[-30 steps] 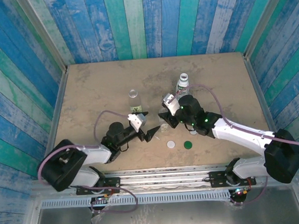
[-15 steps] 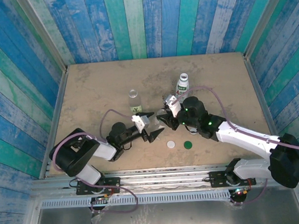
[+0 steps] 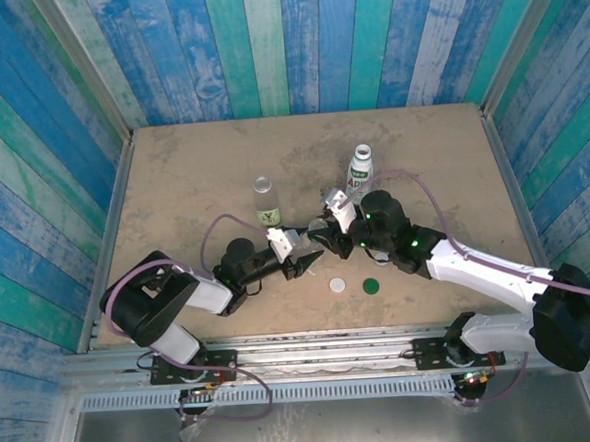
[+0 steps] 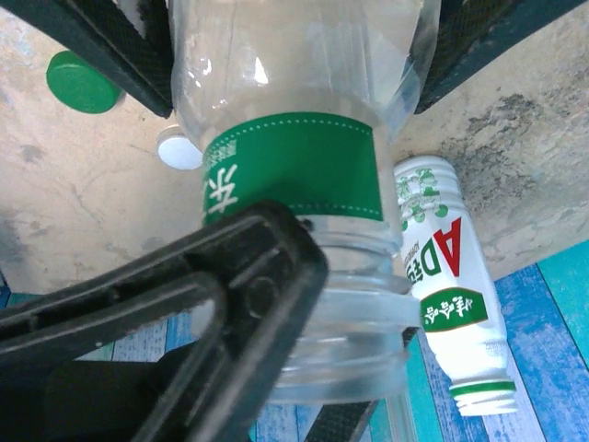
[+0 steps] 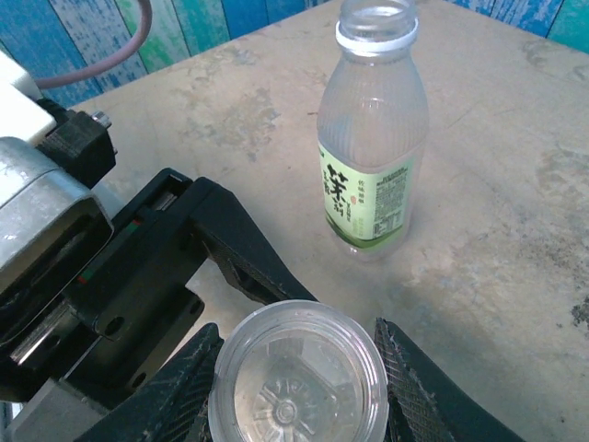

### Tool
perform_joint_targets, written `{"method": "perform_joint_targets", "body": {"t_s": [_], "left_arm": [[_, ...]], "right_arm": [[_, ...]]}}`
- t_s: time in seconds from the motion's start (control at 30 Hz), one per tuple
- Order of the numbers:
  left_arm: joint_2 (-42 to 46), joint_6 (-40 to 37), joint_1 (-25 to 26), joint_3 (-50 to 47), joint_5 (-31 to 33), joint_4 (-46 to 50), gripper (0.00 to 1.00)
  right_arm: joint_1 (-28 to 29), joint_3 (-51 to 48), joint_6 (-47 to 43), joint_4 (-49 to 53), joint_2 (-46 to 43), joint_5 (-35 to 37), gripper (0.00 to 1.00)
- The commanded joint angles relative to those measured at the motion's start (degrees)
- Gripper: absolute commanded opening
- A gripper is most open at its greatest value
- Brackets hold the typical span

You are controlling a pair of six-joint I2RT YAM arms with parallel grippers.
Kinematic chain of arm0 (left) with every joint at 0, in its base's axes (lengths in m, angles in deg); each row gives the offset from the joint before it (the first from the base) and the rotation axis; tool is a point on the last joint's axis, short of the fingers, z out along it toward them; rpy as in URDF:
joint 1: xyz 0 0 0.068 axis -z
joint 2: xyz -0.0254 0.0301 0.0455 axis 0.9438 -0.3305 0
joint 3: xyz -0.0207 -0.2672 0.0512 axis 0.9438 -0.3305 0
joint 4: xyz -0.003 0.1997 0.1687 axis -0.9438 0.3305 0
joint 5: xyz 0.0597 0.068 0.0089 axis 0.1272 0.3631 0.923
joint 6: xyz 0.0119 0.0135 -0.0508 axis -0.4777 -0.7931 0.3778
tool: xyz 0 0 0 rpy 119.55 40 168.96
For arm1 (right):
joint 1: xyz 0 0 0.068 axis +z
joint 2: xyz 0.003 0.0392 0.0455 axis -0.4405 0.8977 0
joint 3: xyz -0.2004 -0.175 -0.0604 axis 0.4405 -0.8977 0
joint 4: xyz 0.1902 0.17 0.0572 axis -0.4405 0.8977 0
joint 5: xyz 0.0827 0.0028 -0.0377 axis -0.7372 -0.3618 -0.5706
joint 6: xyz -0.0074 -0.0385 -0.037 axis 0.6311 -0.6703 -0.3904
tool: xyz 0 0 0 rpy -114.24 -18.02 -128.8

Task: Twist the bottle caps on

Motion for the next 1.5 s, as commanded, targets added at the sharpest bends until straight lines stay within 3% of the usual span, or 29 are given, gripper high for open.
{"method": "perform_joint_targets", "body": {"t_s": [0.0, 0.07, 0.23, 0.37, 0.43, 0.7, 0.73, 0.97, 1.13, 1.37, 1.47], "left_arm": [[-1.0, -1.0, 0.2, 1.3, 0.2, 1.9, 0.54], [-1.1, -0.3, 0.2, 1.1, -0.2, 0.5, 0.45], [-1.7, 0.0, 0.2, 0.8, 0.8, -0.5, 0.47], [-3.7, -0.1, 0.2, 0.9, 1.0, -2.7, 0.5], [-5.2, -0.2, 0.2, 1.0, 1.0, -4.2, 0.5], [-8.8, 0.0, 0.2, 0.7, 2.2, -9.0, 0.52], [-9.5, 0.0, 0.2, 0.7, 2.3, -9.6, 0.52], [-13.4, 0.7, 0.2, 0.7, 1.6, -13.1, 0.52], [-16.0, -0.1, 0.2, 1.8, 0.1, -13.1, 0.58], [-18.1, 1.6, 0.2, 1.3, -0.5, -16.4, 0.76], [-19.1, 2.6, 0.2, 1.3, -1.1, -18.0, 0.71]], "right_arm": [[0.0, 1.7, -1.0, 1.7, -1.0, -1.0, 0.3], [0.0, 1.9, -1.0, 1.9, -0.8, -1.1, 0.3], [0.0, 2.1, -0.8, 2.0, -1.4, 0.0, 0.35], [0.0, 1.8, 0.0, 2.6, -3.2, 1.6, 0.61], [0.0, 1.4, 0.9, 2.9, -4.5, 3.7, 0.68], [0.0, 1.8, 4.5, 5.7, -3.0, 5.9, 0.75], [0.0, 1.7, 5.0, 5.2, -2.0, 5.5, 0.74], [0.0, 2.3, 5.6, 1.9, 3.9, 3.8, 0.46], [0.0, 2.2, 3.8, 1.7, 5.4, 3.7, 0.35], [0.4, 4.4, -0.8, 7.9, 5.7, 6.4, 0.3], [0.4, 4.2, -0.8, 8.3, 5.4, 6.9, 0.29]]}}
